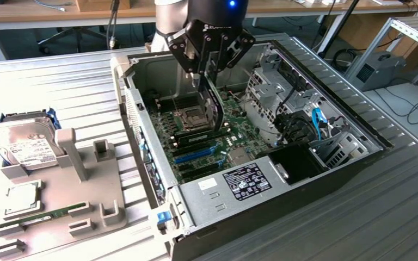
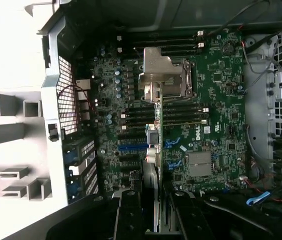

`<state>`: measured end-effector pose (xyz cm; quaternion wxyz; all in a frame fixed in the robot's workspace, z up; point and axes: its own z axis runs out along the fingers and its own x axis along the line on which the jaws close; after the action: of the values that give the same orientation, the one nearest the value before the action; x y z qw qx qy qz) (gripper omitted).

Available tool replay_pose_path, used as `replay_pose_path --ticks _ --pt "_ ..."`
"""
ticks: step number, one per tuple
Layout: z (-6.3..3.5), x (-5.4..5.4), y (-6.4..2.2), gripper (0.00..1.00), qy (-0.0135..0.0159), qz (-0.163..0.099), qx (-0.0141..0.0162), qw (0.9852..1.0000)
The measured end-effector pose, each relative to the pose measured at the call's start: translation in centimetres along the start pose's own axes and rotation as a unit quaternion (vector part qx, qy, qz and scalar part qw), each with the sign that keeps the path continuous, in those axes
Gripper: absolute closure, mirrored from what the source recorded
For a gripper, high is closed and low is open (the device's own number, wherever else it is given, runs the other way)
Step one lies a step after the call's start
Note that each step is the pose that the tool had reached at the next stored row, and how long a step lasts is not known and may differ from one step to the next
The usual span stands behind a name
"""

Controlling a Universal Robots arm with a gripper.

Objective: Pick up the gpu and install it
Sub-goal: 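Pick up the gpu and move the gpu toward the slot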

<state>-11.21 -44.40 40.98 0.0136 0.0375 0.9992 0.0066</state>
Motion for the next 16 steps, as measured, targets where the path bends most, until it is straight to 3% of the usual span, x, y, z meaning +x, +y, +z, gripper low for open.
replay_pose_path --ticks 16 --pt "0.55 -1.6 0.34 0.74 -0.0002 0.000 0.0021 1.0000"
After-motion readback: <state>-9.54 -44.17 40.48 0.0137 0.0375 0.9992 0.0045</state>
